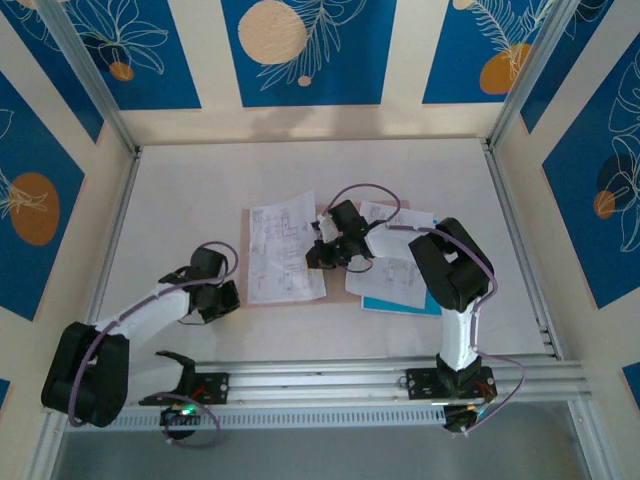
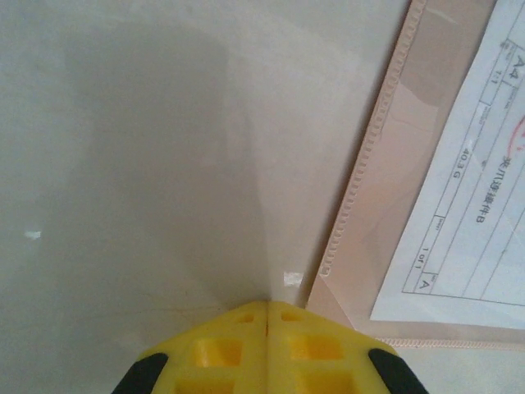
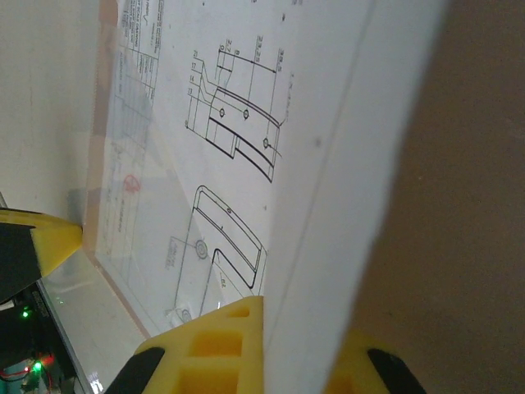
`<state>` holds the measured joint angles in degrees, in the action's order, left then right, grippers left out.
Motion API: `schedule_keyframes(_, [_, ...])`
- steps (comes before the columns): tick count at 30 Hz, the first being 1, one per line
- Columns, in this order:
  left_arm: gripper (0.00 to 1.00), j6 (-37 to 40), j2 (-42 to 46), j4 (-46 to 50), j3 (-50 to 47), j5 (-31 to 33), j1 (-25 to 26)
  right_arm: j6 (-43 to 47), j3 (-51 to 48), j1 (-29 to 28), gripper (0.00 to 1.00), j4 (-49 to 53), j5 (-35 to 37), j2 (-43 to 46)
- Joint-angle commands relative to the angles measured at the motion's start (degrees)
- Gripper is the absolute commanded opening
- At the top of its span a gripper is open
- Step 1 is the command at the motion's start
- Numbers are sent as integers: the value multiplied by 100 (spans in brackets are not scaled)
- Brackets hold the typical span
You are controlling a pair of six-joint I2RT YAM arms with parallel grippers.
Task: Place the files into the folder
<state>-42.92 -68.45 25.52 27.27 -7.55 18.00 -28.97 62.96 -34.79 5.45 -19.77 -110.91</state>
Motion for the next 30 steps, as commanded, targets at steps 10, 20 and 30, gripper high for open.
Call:
schedule_keyframes(10, [0, 108, -275, -320, -114, -247, -25, -268, 50, -107, 0, -278, -160, -184])
schedule_keyframes(20, [0, 111, -288, -350, -125, -265, -25, -398, 7, -180, 0, -423, -181, -251])
schedule_keyframes(30, [0, 108, -354, -408, -123, -286, -22, -364, 39, -222, 0, -414, -291, -336])
